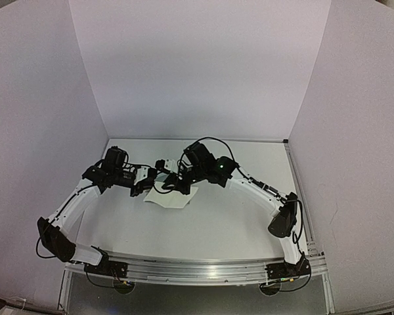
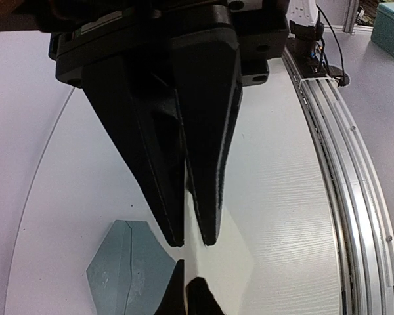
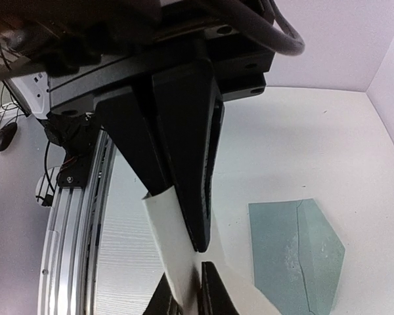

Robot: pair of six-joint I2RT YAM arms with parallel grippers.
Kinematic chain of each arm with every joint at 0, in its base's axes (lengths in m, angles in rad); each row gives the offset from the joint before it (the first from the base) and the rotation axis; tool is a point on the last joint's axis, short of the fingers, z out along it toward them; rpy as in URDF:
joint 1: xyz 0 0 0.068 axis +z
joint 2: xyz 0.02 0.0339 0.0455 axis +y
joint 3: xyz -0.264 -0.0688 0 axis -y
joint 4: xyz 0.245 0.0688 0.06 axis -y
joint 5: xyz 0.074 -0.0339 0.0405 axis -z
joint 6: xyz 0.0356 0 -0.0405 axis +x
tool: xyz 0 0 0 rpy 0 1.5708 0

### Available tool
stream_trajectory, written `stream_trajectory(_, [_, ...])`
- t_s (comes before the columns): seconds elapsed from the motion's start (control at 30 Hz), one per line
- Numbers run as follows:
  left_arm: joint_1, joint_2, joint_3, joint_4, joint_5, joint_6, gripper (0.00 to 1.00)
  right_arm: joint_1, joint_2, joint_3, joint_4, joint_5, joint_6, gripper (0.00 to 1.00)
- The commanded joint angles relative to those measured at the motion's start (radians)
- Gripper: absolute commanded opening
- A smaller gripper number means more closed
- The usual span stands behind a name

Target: Place the letter into the envelope and seal it

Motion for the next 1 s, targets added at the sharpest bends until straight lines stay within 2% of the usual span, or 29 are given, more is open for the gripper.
stream_trajectory(0.0, [-0.005, -0.015, 0.047, -0.042, 0.042, 0.019, 0.00, 0.003, -0.005, 0.047, -0.010, -0.020, -0.008, 0.09])
stream_trajectory(0.17, [-0.005, -0.016, 0.045, -0.054, 0.033, 0.030, 0.00, -0.001, -0.010, 0.048, -0.010, -0.028, 0.002, 0.06])
stream_trajectory(0.27, [-0.004, -0.019, 0.045, -0.051, 0.018, 0.030, 0.01, -0.005, -0.020, 0.038, -0.008, -0.037, 0.013, 0.00])
stream_trajectory(0.3, [-0.005, -0.021, 0.046, -0.045, 0.011, 0.020, 0.05, -0.008, -0.024, 0.035, -0.008, -0.040, 0.020, 0.00])
stream_trajectory(0.43, [-0.003, -0.027, 0.046, 0.002, -0.039, -0.043, 0.40, -0.026, -0.037, 0.013, -0.004, -0.049, 0.062, 0.00])
stream_trajectory(0.63, [0.032, -0.050, 0.033, 0.094, -0.081, -0.145, 0.70, -0.059, -0.058, -0.023, 0.012, -0.005, 0.132, 0.00])
stream_trajectory(0.77, [0.126, -0.061, 0.040, 0.125, -0.066, -0.181, 0.76, -0.087, -0.098, -0.065, 0.033, 0.032, 0.185, 0.00])
stream_trajectory(0.87, [0.208, -0.065, 0.045, 0.173, -0.062, -0.250, 0.77, -0.097, -0.132, -0.103, 0.072, 0.133, 0.223, 0.00])
stream_trajectory(0.97, [0.224, -0.085, 0.022, 0.238, -0.075, -0.332, 0.77, -0.098, -0.164, -0.127, 0.171, 0.205, 0.324, 0.00])
